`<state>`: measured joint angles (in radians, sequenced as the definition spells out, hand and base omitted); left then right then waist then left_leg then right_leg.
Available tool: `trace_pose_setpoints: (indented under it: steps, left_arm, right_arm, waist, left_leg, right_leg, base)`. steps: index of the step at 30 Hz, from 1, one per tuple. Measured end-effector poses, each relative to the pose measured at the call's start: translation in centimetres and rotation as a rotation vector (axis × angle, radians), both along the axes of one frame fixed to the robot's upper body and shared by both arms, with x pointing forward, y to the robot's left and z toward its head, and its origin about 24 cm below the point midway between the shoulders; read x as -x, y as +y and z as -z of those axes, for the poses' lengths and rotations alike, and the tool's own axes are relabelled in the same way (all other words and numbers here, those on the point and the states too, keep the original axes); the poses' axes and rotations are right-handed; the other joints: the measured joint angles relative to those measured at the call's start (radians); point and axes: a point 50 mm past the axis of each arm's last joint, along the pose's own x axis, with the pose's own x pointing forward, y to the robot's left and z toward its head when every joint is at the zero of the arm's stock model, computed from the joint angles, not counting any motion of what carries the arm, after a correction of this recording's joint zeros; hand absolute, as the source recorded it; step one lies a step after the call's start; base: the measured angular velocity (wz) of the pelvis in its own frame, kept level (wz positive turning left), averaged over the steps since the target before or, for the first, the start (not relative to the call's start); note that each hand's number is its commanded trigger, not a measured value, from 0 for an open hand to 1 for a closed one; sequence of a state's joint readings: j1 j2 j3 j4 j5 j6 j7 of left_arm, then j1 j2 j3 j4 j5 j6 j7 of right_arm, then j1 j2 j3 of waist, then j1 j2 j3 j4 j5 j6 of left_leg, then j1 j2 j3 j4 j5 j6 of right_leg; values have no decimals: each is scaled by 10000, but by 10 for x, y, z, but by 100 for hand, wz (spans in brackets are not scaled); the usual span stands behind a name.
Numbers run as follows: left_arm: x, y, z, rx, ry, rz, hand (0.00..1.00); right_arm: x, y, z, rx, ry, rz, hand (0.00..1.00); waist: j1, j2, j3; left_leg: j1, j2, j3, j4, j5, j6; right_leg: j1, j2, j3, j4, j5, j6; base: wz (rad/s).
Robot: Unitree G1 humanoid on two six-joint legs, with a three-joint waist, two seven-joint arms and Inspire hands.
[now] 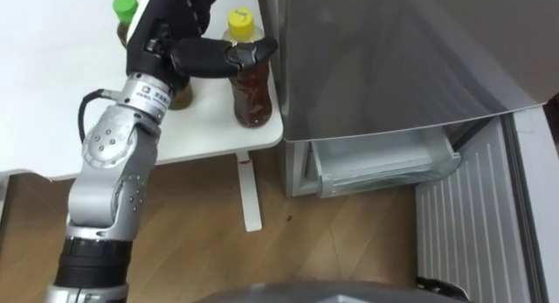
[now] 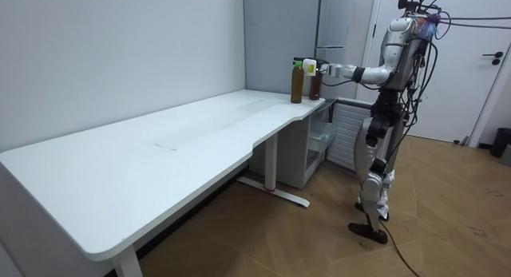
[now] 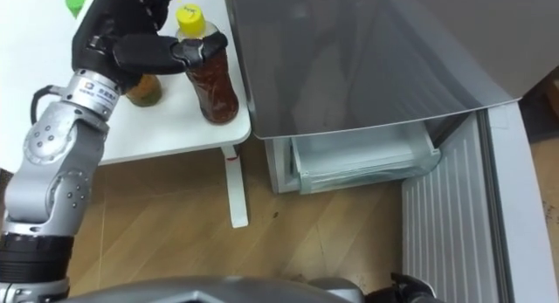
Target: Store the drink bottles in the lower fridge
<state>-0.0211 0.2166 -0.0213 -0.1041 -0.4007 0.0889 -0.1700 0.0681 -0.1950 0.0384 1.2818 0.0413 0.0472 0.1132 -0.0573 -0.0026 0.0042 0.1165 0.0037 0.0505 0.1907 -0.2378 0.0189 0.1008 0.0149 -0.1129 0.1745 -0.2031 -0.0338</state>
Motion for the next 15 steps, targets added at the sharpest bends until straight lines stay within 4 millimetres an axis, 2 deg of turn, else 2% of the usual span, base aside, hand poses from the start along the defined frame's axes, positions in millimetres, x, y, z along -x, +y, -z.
trace_pose_setpoints:
  steps: [3,5,10,15]
  left_arm:
    - [2,-2,6,-3,240,62,0]
    - [4,-1,17,8,687,105,0]
    - [12,3,34,18,1398,-16,0]
    - [14,2,36,24,1497,39,0]
  right_arm:
    - [1,-1,0,49,18,69,0]
    - [1,-3,0,127,33,80,0]
    - [1,-3,0,129,33,87,0]
    - [1,-1,0,83,21,41,0]
  waist:
    - [63,38,12]
    - [97,108,-24]
    - [96,106,-21]
    - [123,61,0]
  left_leg:
    - [-16,12,-2,72,2,-4]
    - [-15,20,1,74,6,-10]
    - [-41,29,33,67,24,-41]
    - [-29,25,81,45,24,-41]
  right_leg:
    - [19,10,5,-4,15,-17]
    - [12,17,20,6,17,-20]
    - [-45,42,127,-43,14,-29]
    - [-39,44,175,-26,17,-26]
  base:
    - [0]
    - [0]
    - [-1]
    - [-2]
